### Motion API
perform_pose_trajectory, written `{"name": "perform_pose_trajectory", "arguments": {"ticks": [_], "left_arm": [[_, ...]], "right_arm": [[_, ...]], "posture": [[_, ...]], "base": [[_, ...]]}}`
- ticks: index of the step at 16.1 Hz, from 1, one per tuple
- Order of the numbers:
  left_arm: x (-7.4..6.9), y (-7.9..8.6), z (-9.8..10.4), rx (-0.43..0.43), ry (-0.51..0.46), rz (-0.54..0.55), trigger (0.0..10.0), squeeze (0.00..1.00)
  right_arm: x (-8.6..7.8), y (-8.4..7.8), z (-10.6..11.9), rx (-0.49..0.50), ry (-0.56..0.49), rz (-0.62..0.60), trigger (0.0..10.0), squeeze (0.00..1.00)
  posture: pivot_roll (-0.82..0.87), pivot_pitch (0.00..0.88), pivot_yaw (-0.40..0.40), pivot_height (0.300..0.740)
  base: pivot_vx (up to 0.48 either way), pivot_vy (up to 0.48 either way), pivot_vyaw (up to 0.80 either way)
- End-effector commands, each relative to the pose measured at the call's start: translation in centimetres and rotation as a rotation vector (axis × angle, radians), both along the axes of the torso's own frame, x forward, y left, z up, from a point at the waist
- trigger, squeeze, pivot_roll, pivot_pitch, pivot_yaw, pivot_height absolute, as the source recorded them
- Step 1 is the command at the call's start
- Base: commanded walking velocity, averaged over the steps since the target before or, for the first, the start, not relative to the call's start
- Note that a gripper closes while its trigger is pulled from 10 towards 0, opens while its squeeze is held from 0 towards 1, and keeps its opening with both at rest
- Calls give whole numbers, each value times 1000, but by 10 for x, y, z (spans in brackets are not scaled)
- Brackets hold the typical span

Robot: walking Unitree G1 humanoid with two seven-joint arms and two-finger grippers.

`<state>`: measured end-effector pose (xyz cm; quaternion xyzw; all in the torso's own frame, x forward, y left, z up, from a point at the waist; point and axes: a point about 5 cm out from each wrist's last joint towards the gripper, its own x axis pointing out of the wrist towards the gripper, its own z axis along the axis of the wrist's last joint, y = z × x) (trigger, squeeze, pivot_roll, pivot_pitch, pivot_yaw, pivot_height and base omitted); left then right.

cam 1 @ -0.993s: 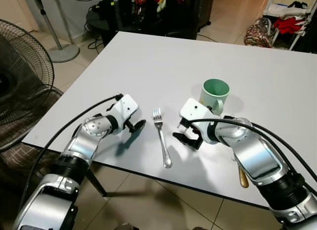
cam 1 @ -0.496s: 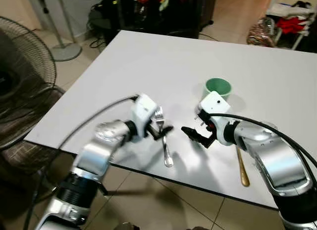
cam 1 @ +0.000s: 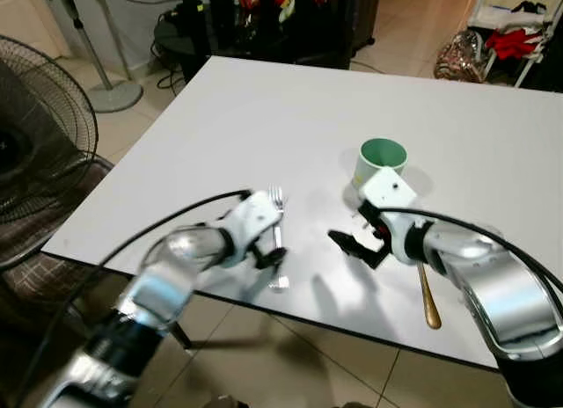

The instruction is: Setting the table

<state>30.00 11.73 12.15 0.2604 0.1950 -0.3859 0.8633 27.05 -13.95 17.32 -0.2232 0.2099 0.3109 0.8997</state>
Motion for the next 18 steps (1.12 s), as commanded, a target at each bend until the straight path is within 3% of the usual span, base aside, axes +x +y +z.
{"name": "perform_pose_trajectory", "arguments": {"ticks": [1,4,7,14,18], "left_arm": [[-2,4,5,-23,6,-11,10000,31],[-3,21,13,-56,-3,-16,10000,0],[-4,19,17,-106,-5,-16,10000,0],[12,40,14,-49,-54,104,10000,0],[14,47,12,-24,-66,114,10000,0]], "right_arm": [[-3,1,5,8,-14,7,10000,0],[-4,3,1,16,4,15,10000,0],[-5,5,1,25,8,22,10000,0],[-4,5,0,24,12,21,10000,0],[-3,7,0,16,6,23,10000,0]], "posture": [[-83,51,74,740],[-67,57,66,740],[-69,59,66,740],[-72,44,62,740],[-75,35,64,740]], "base": [[0,0,0],[0,0,0],[0,0,0],[0,0,0],[0,0,0]]}}
